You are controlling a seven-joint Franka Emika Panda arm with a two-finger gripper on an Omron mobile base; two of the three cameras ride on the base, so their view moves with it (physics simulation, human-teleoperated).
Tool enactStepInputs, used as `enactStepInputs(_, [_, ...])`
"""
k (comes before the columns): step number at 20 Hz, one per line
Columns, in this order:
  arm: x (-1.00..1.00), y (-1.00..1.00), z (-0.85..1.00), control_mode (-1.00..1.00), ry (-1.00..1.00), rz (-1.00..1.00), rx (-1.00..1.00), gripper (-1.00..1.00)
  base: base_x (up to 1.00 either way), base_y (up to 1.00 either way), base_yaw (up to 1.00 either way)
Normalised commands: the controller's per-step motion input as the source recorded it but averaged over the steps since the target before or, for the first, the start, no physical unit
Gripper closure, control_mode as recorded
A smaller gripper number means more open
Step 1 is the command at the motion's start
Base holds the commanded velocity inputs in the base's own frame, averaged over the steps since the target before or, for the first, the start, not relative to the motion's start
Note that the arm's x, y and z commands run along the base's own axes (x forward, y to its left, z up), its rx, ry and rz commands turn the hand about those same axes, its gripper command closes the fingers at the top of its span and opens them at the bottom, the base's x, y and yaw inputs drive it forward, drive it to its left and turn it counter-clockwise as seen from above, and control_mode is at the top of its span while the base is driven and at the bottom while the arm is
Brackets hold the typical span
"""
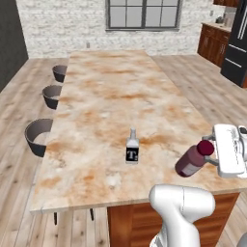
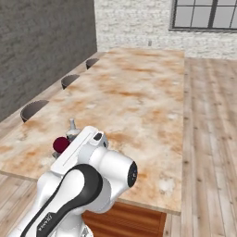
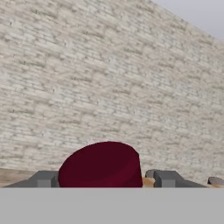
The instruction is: Move the drinks to the dining counter.
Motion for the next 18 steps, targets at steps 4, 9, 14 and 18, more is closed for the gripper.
enactStepInputs(4, [0.00, 0.00, 0.00, 1.00, 0.00, 0.00, 0.00, 1.00, 0.42, 0.00, 0.00])
enactStepInputs(9, [0.00, 0.00, 0.00, 1.00, 0.00, 0.00, 0.00, 1.00, 0.37, 0.00, 0.08])
enactStepInputs(14, [0.07, 0.00, 0.00, -1.00, 0.01, 0.00, 0.00, 1.00, 0.31, 0.00, 0.08])
enactStepInputs(18, [0.35, 0.00, 0.00, -1.00, 0.00, 0.00, 0.00, 1.00, 0.00, 0.00, 0.00])
